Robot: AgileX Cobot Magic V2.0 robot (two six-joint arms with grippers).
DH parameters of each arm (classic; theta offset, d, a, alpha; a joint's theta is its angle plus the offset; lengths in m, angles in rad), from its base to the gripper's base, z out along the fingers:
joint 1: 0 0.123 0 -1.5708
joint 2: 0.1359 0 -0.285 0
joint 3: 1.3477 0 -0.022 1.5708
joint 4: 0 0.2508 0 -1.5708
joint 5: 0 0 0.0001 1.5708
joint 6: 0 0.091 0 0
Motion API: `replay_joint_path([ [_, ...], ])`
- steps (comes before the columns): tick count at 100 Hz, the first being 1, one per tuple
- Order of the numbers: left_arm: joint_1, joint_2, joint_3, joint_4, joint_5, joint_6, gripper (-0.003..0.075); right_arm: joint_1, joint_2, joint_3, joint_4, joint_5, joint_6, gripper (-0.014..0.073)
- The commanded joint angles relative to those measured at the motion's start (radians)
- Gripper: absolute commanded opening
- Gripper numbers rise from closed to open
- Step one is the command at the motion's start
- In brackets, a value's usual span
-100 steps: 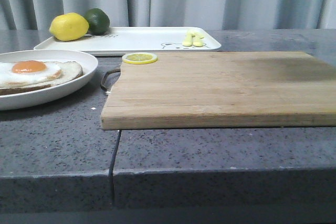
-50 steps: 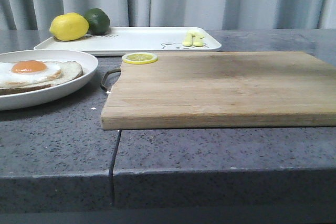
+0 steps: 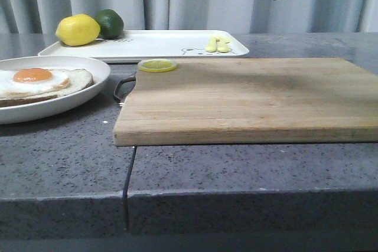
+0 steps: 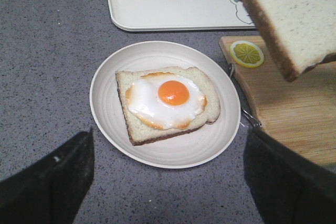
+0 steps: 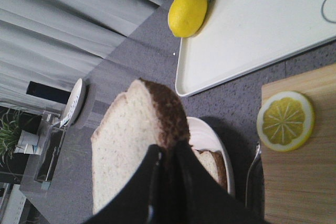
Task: Place bread and move sandwich to tray
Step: 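Carry the bread over the egg toast and lay it on top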
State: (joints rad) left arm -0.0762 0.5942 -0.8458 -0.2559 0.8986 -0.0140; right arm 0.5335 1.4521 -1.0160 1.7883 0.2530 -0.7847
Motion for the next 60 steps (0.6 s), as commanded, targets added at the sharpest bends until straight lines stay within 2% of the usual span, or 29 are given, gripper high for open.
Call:
replay_joint_path([
  [1,0.003,0.008,-0.035,-0.022,-0.062,0.000,0.0546,0.053,0.005,-0.063,0.043,-0.030,-0.004,-0.0107],
  [28,0.003,0.008,-0.035,-0.022,-0.062,0.000,0.0546,0.185,0.140,-0.175,0.081,-0.121,-0.004,-0.0107],
  [60,0.003,0.008,-0.035,-0.022,-0.062,0.000,0.0546,0.261,0.268,-0.271,0.092,-0.186,-0.002,-0.0107],
])
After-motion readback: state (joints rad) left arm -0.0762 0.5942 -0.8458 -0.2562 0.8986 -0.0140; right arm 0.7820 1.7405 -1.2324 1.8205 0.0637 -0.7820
